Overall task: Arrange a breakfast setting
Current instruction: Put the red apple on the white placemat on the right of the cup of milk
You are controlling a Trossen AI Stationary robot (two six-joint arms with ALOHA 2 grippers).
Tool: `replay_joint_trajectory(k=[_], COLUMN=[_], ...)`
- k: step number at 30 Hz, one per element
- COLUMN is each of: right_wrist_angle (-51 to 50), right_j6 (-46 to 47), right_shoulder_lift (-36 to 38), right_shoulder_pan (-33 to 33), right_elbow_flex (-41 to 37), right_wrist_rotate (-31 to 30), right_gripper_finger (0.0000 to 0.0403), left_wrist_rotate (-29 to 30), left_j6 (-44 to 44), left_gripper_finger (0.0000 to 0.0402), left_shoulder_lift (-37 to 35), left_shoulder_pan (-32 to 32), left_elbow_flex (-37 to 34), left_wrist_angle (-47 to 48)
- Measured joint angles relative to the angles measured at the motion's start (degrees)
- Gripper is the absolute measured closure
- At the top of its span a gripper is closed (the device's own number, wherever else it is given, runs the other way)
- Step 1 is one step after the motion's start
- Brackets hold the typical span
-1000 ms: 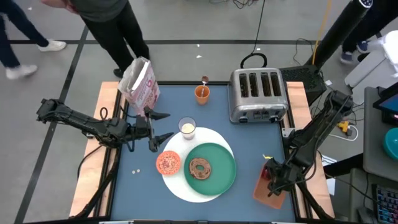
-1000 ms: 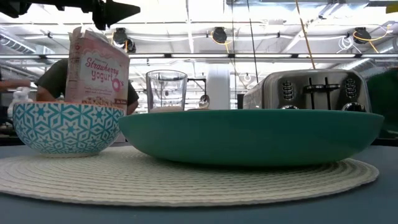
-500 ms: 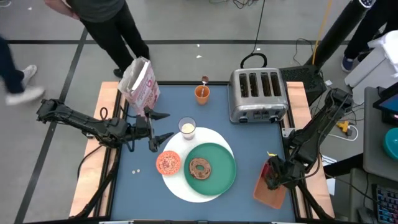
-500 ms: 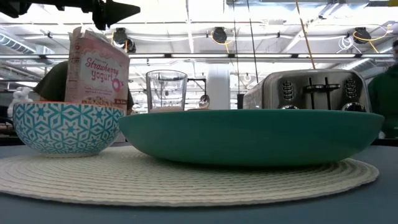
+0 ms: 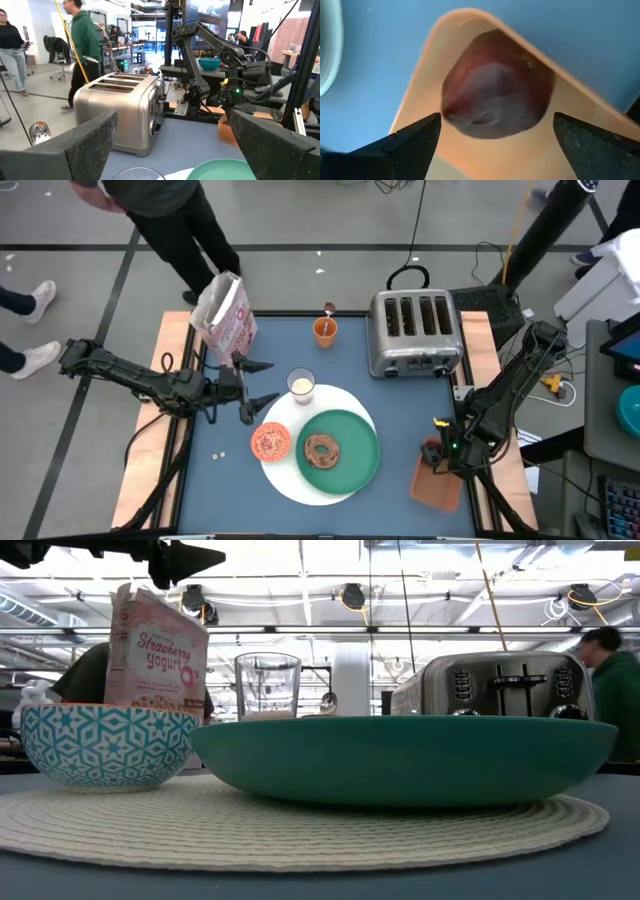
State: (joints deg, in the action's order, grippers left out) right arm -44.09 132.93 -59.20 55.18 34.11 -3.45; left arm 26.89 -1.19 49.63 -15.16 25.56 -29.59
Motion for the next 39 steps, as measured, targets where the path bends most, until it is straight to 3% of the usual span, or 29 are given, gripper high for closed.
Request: replay_joint_trajectory(k=[12,17,36,39], right_wrist_angle=[-4.4,-8.4,-6.8,-6.8], right_j6=[3.0,3.1,-0.3,-0.8], right_shoulder_lift=[-0.2,-1.4,-5.2,-5.2], right_shoulder_pan=[0.0,0.0,0.0,0.0], right_elbow_flex=[0.0,0.0,0.0,0.0], right_wrist_rotate=[-7.2,-7.0,-3.7,-3.7], right_gripper_finger=[0.0028,0.0028,0.0028,0.0043], left_wrist_rotate=[0.0,0.0,0.0,0.0], left_j6=[0.0,0.0,0.0,0.0], left_gripper_finger=[0.0009,0.0009,0.0009,0.0009], left_shoulder_lift=[0.0,0.0,0.0,0.0], left_shoulder_pan=[0.0,0.0,0.0,0.0], left_elbow_flex=[0.0,0.0,0.0,0.0], left_wrist_angle=[1.5,1.6,1.6,1.6])
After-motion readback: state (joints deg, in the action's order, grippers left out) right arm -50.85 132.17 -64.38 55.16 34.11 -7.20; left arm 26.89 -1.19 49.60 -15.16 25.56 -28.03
